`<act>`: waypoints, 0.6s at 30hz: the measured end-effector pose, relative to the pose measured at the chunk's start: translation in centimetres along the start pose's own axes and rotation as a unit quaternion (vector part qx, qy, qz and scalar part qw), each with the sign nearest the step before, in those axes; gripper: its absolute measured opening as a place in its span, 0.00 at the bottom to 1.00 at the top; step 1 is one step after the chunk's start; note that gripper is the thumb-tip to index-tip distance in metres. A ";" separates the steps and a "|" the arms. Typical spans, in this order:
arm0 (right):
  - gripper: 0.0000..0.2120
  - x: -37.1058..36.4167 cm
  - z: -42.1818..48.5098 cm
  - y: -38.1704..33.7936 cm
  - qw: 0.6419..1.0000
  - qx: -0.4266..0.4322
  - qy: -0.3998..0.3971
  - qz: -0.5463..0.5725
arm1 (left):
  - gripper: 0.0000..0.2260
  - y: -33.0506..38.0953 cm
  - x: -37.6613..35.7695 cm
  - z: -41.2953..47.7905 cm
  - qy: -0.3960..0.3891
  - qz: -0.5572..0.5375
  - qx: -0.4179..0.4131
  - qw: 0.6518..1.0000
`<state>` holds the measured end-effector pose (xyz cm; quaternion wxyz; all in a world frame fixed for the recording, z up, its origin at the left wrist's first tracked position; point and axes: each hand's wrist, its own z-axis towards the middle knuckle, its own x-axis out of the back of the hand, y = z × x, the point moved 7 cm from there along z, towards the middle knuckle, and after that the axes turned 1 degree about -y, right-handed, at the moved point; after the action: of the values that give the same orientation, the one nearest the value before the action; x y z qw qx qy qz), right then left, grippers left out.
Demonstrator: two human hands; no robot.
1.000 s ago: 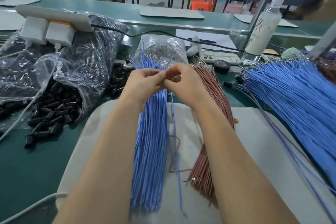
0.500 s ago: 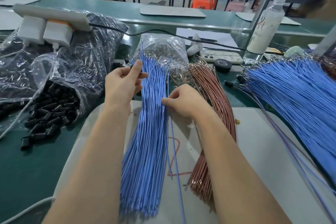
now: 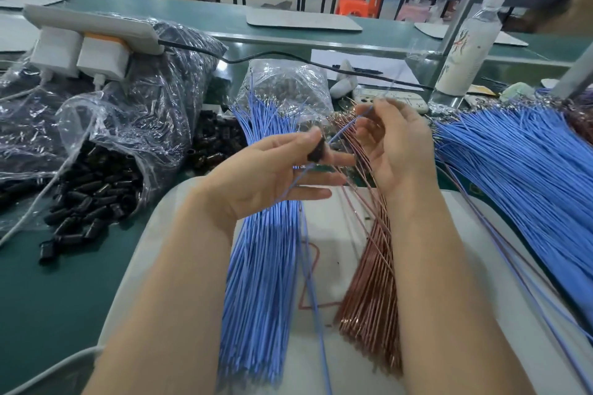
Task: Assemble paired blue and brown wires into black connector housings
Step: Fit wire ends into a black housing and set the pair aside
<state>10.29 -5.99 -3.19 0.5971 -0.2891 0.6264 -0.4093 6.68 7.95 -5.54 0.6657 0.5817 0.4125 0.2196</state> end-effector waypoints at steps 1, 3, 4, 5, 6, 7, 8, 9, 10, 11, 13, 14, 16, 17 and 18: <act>0.04 0.3 0.1 0.2 1.000 -0.004 0.020 0.008 | 0.13 -0.1 0.0 0.1 0.011 0.021 0.001 1.000; 0.02 0.1 0.0 1.2 0.999 -0.045 0.013 -0.024 | 0.13 0.2 0.8 0.5 0.081 0.029 -0.023 0.996; 0.04 -0.2 -0.3 1.9 0.993 -0.078 -0.011 -0.086 | 0.13 0.4 1.6 0.6 0.130 0.017 -0.047 0.990; 0.07 -0.6 -0.7 2.7 0.979 -0.112 -0.050 -0.162 | 0.13 0.7 2.5 0.6 0.177 0.013 -0.074 0.981; 0.10 -1.1 -1.1 3.5 0.958 -0.143 -0.100 -0.227 | 0.14 0.9 3.2 0.5 0.217 0.020 -0.096 0.971; 0.11 -1.9 -1.7 4.2 0.936 -0.168 -0.156 -0.266 | 0.14 1.0 3.6 0.5 0.241 0.031 -0.110 0.964; 0.11 -2.8 -2.4 4.8 0.920 -0.184 -0.209 -0.276 | 0.14 0.9 3.7 0.6 0.249 0.032 -0.116 0.961; 0.09 -3.6 -2.9 5.3 0.912 -0.192 -0.250 -0.262 | 0.14 0.7 3.6 0.7 0.246 0.021 -0.115 0.962; 0.06 -4.4 -3.3 5.6 0.912 -0.194 -0.274 -0.236 | 0.14 0.4 3.5 1.0 0.238 0.001 -0.110 0.965; 0.05 -4.9 -3.5 5.7 0.916 -0.191 -0.282 -0.211 | 0.14 0.2 3.4 1.1 0.230 -0.018 -0.104 0.967; 0.04 -5.4 -3.5 5.9 0.927 -0.186 -0.274 -0.177 | 0.14 -0.1 3.4 1.3 0.220 -0.047 -0.097 0.969; 0.03 -5.4 -3.5 6.1 0.929 -0.188 -0.270 -0.168 | 0.14 -0.2 3.4 1.4 0.215 -0.060 -0.093 0.970; 0.04 -5.4 -3.6 6.5 0.926 -0.200 -0.271 -0.172 | 0.16 -0.5 3.2 1.4 0.209 -0.084 -0.080 0.971; 0.05 -5.4 -3.7 6.6 0.922 -0.205 -0.274 -0.181 | 0.16 -0.6 3.1 1.4 0.209 -0.100 -0.076 0.970; 0.06 -5.4 -3.8 6.8 0.918 -0.207 -0.278 -0.193 | 0.17 -0.7 3.0 1.4 0.211 -0.117 -0.075 0.968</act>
<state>8.06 2.60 -6.42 0.5837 -0.6233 0.4380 -0.2811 9.36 9.25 -7.09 0.6267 0.4183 0.5909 0.2883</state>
